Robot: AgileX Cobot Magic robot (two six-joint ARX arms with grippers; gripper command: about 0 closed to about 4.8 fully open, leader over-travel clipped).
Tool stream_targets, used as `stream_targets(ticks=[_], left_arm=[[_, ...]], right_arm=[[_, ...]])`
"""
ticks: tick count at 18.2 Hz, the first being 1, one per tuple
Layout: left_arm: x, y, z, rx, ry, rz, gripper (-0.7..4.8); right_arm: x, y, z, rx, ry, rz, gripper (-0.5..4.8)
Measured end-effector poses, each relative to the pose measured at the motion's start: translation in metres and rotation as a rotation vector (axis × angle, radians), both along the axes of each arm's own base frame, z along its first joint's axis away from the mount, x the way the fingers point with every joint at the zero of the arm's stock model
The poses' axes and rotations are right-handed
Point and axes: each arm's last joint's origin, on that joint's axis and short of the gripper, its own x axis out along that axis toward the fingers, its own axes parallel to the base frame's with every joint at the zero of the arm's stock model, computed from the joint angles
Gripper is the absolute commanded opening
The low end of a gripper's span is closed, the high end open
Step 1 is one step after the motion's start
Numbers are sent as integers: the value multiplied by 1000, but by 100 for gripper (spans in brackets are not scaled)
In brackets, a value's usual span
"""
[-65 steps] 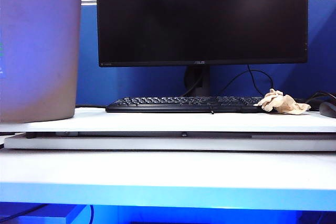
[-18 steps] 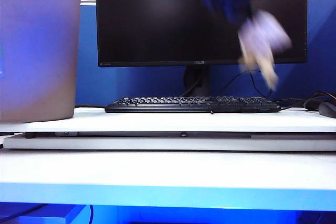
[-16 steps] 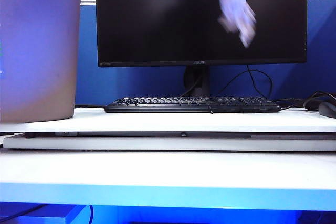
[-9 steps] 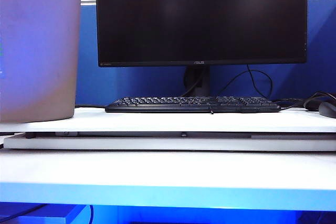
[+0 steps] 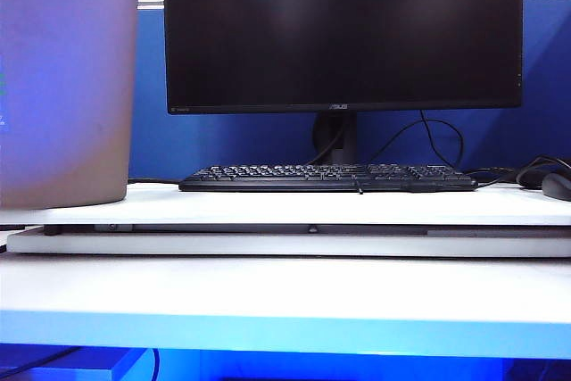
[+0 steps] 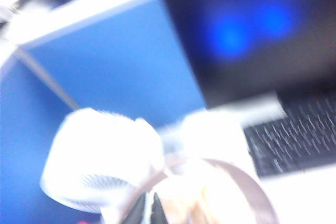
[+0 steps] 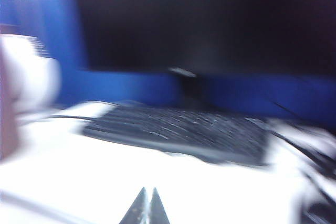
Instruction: Pick up all paper balls from the table and place them in the pink trash can.
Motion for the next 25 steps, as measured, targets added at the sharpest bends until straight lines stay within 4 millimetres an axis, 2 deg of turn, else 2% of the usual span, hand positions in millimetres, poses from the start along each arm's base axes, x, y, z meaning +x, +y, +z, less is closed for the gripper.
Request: stream_targets(ticks=[4,9,10,11,13,15,16,21,22,23,24,25], left_arm=[[35,-10,-47,109,199,85,-6],[40,-10,-56,128,230,100,-3],[43,-7,-57,127,235,115,34],[46,-1,-60,129,250,138,100],[50,3,-67,141,291,167,182],[51,7,-68,129,298,178,304],[52,8,-68,128,298,188,319],[54,7,-66,87,269,166,317],[54,5,-66,43,274,129,282],[54,2,-66,-16,288,58,83],[54,-1,-66,-71,308,-39,18],[53,-4,-66,-117,325,-126,-4]], right_arm=[[-5,6,6,-69,-70,231,-4],[-10,11,9,-106,-97,436,-4],[-11,11,10,-106,-109,441,-4],[-11,11,11,-106,-117,441,-4],[-12,11,12,-109,-132,441,-4],[-12,11,12,-109,-135,440,-4],[-12,11,12,-109,-136,440,-4],[-12,11,12,-110,-136,443,-4],[-12,11,12,-110,-136,443,-4],[-12,11,12,-110,-136,443,-4],[-12,11,12,-110,-136,443,-4],[-12,11,12,-110,-136,442,-4]])
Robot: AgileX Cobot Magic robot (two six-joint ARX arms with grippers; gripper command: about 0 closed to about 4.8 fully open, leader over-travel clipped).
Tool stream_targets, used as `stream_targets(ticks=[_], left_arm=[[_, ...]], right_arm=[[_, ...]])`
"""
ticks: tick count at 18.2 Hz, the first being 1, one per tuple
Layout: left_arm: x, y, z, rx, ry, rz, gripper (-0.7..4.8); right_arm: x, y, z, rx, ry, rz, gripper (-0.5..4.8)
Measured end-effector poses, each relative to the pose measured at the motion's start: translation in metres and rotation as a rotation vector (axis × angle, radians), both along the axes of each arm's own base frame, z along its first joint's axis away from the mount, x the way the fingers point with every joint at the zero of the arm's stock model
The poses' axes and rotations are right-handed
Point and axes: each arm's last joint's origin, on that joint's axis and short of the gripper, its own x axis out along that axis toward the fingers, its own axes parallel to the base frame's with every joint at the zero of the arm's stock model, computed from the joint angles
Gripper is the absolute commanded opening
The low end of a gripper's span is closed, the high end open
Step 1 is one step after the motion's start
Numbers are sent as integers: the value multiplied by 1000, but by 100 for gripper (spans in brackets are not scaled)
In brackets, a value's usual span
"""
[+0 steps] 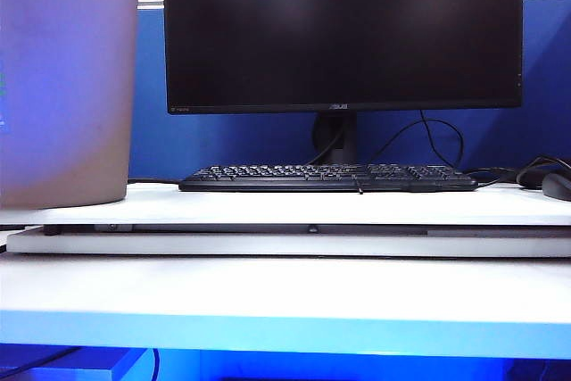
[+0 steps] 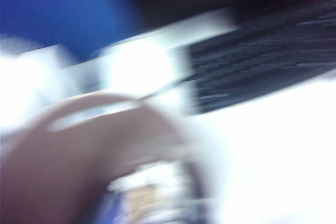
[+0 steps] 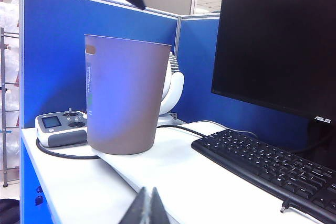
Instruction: Pick up all paper balls from the table and place them in the pink trash can.
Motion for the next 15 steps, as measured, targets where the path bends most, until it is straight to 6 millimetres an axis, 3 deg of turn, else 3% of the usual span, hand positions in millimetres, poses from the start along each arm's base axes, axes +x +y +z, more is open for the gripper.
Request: stream_targets(ticks=[3,5,8,10,13,15], left_arm=[[-20,3,13,-76,-28,-43,-5],[-61,15,37,-111,-126,-45,-5],[-150,39,73,-196,-347,-88,-5],[-217,58,88,-240,-507,-112,-5],[-327,88,87,-329,-742,-168,-5],[-377,102,78,-372,-848,-173,-5]], right_arm=[[0,0,0,0,0,0,-4],[0,0,0,0,0,0,-4],[0,0,0,0,0,0,-4],[0,0,0,0,0,0,-4],[0,0,0,0,1,0,-4],[0,0,0,0,1,0,-4]])
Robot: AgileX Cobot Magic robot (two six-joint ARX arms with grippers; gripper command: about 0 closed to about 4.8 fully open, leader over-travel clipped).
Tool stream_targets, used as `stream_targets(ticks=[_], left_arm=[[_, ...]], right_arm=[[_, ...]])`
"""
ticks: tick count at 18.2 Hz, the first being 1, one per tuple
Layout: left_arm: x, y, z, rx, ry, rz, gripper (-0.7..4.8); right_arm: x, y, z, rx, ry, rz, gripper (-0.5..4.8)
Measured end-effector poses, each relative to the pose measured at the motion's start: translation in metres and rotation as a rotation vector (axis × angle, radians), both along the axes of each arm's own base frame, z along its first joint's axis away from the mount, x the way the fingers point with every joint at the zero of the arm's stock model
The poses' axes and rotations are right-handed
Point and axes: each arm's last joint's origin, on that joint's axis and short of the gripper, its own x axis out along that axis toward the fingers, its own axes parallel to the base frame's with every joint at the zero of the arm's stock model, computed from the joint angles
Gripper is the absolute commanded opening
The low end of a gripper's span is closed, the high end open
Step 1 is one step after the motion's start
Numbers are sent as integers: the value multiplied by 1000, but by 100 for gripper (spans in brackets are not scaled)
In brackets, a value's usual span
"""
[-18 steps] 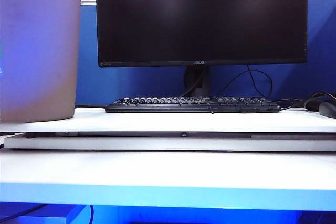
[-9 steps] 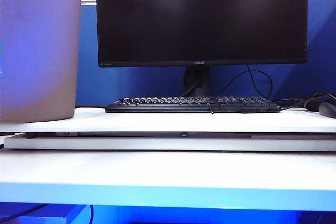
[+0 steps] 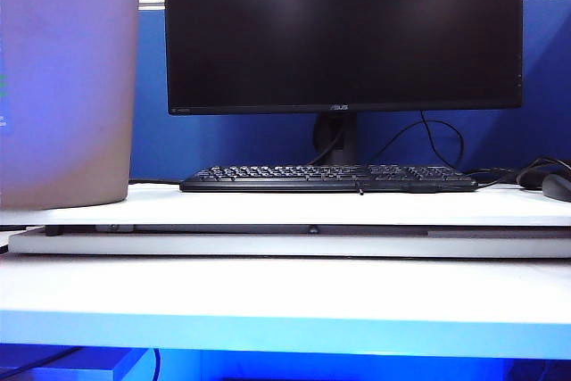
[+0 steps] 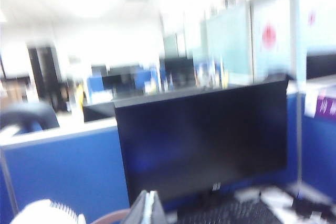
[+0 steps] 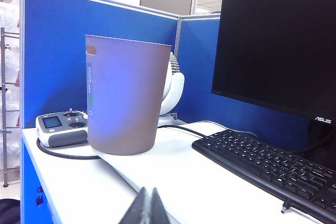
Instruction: Pick up all paper balls from the table and place them in the pink trash can.
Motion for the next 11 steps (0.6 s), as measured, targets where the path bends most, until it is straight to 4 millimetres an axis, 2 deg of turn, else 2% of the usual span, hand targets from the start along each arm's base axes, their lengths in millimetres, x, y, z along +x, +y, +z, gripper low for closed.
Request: stream_targets(ticks=[2,5,8,11], left_arm=[[-26,7,-10,-24,-25,0,-5],[-44,13,-25,-65,26,-10,-5],[-42,12,-31,-86,108,-21,-4],[-31,9,-40,-131,252,-32,-4]], right_arm=[[0,0,0,0,0,0,-4],[0,0,0,0,0,0,-4],[0,0,0,0,0,0,-4],[0,0,0,0,1,0,-4]])
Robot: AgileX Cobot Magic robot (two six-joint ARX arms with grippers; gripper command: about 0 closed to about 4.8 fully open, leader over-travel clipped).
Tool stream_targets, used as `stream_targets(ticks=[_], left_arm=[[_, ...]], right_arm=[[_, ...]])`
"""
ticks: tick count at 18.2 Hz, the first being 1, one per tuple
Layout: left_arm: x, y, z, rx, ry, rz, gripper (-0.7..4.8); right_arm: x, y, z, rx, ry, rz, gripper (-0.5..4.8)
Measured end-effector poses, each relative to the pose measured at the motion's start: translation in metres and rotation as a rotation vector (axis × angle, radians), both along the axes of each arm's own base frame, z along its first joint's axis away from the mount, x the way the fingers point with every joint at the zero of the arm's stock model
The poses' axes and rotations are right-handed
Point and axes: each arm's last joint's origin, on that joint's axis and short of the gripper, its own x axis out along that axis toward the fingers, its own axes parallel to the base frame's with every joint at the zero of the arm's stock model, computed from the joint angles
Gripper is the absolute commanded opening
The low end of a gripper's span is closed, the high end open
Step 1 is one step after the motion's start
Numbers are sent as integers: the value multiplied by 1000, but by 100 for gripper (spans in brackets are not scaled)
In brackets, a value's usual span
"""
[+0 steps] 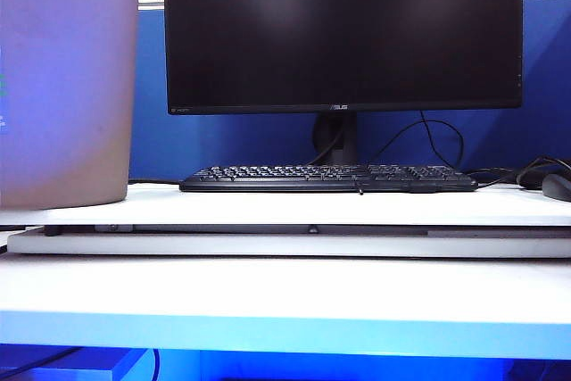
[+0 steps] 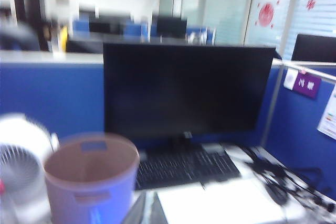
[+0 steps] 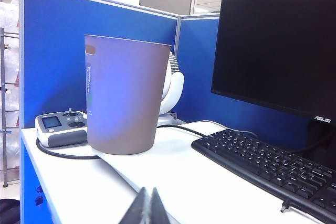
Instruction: Pick up all paper balls from the table and place them in the pink trash can.
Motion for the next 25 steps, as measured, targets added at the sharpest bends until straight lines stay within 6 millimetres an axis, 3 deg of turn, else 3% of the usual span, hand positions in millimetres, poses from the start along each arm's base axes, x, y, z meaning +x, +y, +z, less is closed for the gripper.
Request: stream_targets(ticks=[14,16,20,25], left_arm=[[6,0,-6,19,59,50,-4],[25,-5,-14,43,136,92,-4],[80,-20,-50,106,215,102,-4],[157,-42,-134,73,127,113,-4]], right_arm=[[0,0,0,0,1,0,-4],[0,0,0,0,2,0,-4],[0,0,0,0,2,0,-4],[0,0,0,0,2,0,-4]])
